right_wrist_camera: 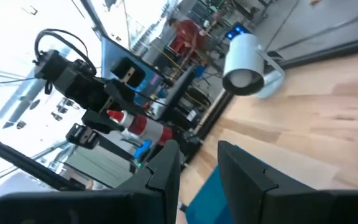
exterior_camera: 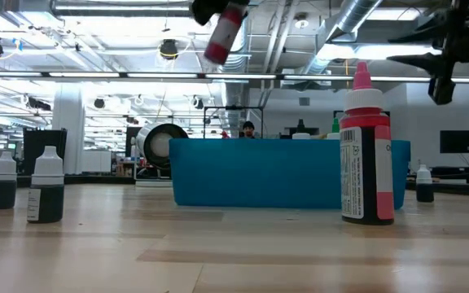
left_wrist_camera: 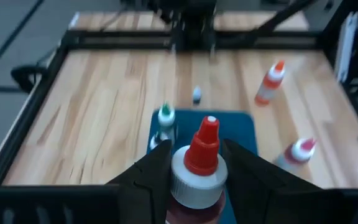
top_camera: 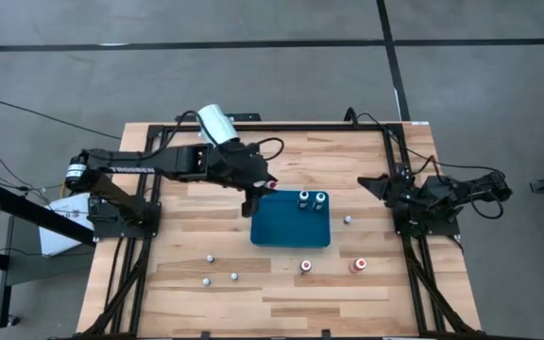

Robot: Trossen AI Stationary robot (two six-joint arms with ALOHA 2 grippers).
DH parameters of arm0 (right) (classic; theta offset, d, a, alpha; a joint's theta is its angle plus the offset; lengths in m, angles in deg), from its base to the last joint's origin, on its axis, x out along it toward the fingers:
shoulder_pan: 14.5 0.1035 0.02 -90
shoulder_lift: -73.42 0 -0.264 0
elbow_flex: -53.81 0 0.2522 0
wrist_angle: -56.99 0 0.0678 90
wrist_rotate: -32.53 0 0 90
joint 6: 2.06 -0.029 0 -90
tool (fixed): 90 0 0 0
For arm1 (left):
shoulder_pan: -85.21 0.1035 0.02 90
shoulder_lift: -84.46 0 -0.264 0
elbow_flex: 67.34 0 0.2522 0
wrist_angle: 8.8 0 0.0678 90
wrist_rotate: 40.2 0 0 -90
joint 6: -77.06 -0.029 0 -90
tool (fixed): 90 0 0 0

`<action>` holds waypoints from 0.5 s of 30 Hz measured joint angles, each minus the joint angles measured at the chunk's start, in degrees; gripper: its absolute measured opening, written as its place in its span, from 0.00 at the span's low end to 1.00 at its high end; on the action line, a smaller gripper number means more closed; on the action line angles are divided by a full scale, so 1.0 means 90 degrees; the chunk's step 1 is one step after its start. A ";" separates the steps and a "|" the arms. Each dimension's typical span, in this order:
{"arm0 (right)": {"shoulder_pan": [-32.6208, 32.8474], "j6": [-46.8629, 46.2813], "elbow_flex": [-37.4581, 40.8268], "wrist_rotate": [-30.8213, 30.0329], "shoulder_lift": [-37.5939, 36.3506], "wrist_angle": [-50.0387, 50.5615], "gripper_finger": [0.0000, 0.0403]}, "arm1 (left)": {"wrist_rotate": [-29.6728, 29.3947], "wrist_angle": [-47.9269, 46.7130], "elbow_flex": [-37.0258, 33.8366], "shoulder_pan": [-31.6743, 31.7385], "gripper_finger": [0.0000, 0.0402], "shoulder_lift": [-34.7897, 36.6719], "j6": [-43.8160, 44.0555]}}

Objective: Pick & Place food coloring
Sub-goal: Put the large red food coloring bottle into the blue bin

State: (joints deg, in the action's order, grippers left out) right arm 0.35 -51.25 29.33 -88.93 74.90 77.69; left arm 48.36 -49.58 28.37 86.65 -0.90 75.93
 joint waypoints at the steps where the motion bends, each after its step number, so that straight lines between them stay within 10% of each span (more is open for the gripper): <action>1: 0.0000 0.0069 -0.0001 -0.0001 -0.0001 -0.0030 0.24 | -0.0019 0.0132 0.0000 -0.0024 0.29 0.0000 0.0019; 15: 0.0002 0.0184 0.0000 0.0006 -0.0001 0.0049 0.24 | -0.0247 0.2266 -0.0897 -0.0161 0.29 0.0000 0.0207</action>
State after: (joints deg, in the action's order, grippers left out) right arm 0.37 -49.59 29.33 -88.88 74.90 78.13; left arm 46.14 -29.19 20.30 85.20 -0.90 77.79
